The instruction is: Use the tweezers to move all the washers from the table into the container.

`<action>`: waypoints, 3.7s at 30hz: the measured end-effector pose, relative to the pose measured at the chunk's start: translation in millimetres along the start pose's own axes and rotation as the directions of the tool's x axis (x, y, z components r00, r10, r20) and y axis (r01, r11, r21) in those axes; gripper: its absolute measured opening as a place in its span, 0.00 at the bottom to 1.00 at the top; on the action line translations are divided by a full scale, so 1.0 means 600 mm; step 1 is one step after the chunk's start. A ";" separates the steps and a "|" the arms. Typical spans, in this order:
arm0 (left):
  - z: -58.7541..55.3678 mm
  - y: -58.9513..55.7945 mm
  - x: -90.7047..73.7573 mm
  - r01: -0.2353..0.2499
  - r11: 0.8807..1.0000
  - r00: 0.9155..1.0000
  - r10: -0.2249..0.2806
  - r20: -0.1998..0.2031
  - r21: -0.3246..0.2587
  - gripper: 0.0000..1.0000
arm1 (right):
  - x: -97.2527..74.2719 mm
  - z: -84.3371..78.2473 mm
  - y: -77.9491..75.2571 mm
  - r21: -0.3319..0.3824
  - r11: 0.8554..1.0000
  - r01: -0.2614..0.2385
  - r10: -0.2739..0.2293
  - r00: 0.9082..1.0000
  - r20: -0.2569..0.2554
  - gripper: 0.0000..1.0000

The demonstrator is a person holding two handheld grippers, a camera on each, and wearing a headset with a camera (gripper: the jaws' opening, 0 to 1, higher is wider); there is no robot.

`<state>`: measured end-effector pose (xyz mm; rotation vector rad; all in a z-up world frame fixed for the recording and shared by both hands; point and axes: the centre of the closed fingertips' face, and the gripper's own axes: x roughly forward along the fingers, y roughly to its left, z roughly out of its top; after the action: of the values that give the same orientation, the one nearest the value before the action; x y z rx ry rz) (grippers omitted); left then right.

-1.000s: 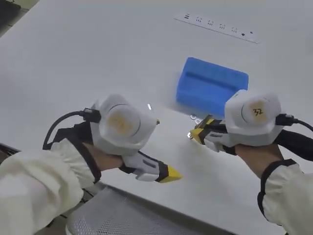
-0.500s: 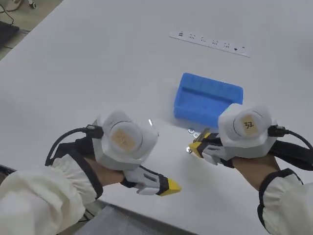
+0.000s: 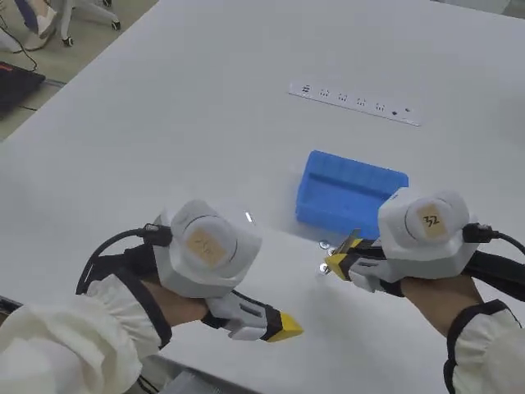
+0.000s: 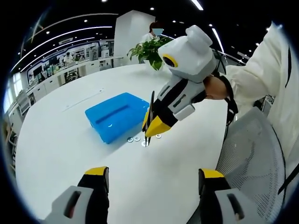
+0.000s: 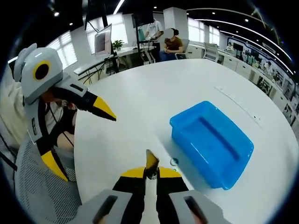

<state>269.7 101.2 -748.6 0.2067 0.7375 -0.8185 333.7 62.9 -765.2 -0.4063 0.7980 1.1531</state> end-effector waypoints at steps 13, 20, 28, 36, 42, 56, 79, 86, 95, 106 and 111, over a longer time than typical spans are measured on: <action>0.001 -0.004 0.002 0.005 1.000 1.000 -0.005 -0.004 -0.013 0.80 | -0.024 0.078 -0.030 0.004 0.999 0.046 -0.046 0.994 0.097 0.03; 0.004 0.000 0.002 0.000 1.000 1.000 0.000 0.000 -0.016 0.79 | -0.026 0.111 -0.065 0.018 0.996 0.083 -0.084 0.989 0.121 0.03; 0.000 0.005 0.002 -0.005 1.000 1.000 0.005 -0.001 -0.029 0.78 | -0.012 0.139 -0.100 0.028 0.992 0.123 -0.125 0.983 0.137 0.03; 0.000 0.010 0.007 -0.003 0.999 1.000 0.003 -0.003 -0.036 0.78 | 0.032 0.133 -0.118 0.006 0.991 0.135 -0.135 0.987 0.092 0.04; 0.002 0.020 0.008 -0.011 0.999 1.000 0.011 0.000 -0.042 0.77 | 0.068 0.128 -0.124 0.010 0.994 0.105 -0.105 0.993 0.059 0.04; 0.002 0.020 0.019 -0.007 0.998 1.000 0.006 -0.004 -0.063 0.76 | 0.104 0.101 -0.129 0.021 0.996 0.090 -0.090 0.996 0.005 0.04; -0.001 0.021 0.024 0.005 0.999 0.999 -0.007 -0.032 -0.046 0.75 | 0.078 0.112 -0.137 0.056 0.994 0.091 -0.095 0.994 0.055 0.05; 0.009 0.032 0.018 -0.013 0.999 1.000 0.012 -0.020 -0.035 0.75 | 0.045 0.121 -0.132 0.049 0.993 0.109 -0.114 0.989 0.094 0.05; 0.015 0.021 0.018 -0.007 1.000 1.000 0.007 -0.012 -0.018 0.75 | -0.002 0.125 -0.122 0.063 0.990 0.122 -0.130 0.982 0.138 0.04; 0.012 0.024 0.011 -0.016 1.000 1.000 0.016 -0.008 -0.024 0.76 | -0.039 0.110 -0.087 0.055 0.991 0.126 -0.134 0.976 0.170 0.04; 0.008 0.028 0.008 -0.026 0.999 1.000 0.026 -0.015 -0.028 0.76 | -0.047 0.103 -0.069 0.052 0.991 0.123 -0.131 0.975 0.177 0.04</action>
<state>286.6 107.3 -749.9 0.1962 0.7580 -0.7821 388.5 69.9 -707.5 -0.3092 0.6274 1.0362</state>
